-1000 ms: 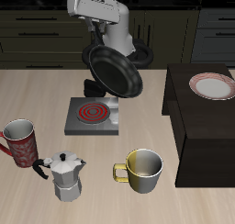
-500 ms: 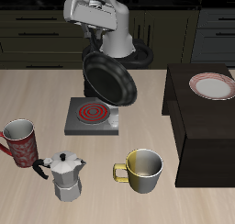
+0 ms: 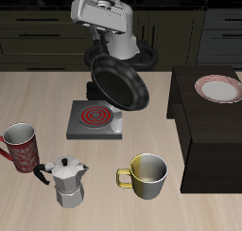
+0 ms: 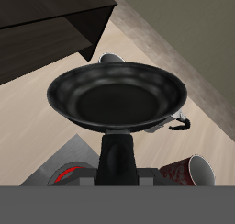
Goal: Place the frying pan on the top layer of the shelf and turn off the stove
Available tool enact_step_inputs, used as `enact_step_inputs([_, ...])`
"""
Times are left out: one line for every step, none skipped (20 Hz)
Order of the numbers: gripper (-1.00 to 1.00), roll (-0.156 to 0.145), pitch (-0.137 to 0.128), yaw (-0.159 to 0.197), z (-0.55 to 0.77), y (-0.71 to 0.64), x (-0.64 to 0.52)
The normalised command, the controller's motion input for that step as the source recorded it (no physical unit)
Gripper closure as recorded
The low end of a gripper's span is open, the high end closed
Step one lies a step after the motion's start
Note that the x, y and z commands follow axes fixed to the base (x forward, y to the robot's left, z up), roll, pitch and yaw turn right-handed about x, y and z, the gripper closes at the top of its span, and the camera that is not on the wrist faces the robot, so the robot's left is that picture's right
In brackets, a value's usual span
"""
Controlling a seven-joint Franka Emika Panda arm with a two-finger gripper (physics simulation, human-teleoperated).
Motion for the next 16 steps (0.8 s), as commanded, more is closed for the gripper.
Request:
enact_step_inputs([1.00, 0.008, -0.037, 0.003, 0.12, 0.14, 0.10])
enact_step_inputs([1.00, 0.014, -0.059, -0.076, 0.09, 0.17, 0.05])
enact_step_inputs([1.00, 0.058, 0.007, 0.079, 0.06, 0.21, 0.17])
enact_step_inputs([1.00, 0.027, -0.014, -0.002, 0.11, 0.18, 0.12])
enact_step_inputs([1.00, 0.054, 0.002, -0.027, 0.04, 0.35, 0.32])
enact_step_inputs([1.00, 0.033, -0.002, 0.055, -0.09, 0.22, 0.16])
enact_step_inputs([1.00, 0.017, 0.021, -0.001, -0.10, 0.16, 0.09])
enact_step_inputs([1.00, 0.032, -0.004, -0.032, -0.06, 0.15, 0.05])
enact_step_inputs([1.00, 0.081, 0.032, -0.009, -0.18, 0.55, 0.30])
enact_step_inputs([1.00, 0.059, -0.018, 0.021, -0.05, 0.30, 0.05])
enact_step_inputs([1.00, 0.026, -0.018, 0.010, -0.04, 0.25, 0.07])
enact_step_inputs([1.00, 0.060, 0.025, 0.036, -0.08, 0.23, 0.08])
enact_step_inputs([1.00, 0.032, 0.010, 0.017, -0.02, 0.11, -0.03])
enact_step_inputs([1.00, 0.080, -0.014, 0.050, -0.13, 0.47, 0.16])
enact_step_inputs([1.00, 0.060, 0.019, 0.016, -0.14, 0.42, 0.28])
enact_step_inputs([1.00, 0.011, 0.019, -0.003, -0.04, 0.06, 0.03])
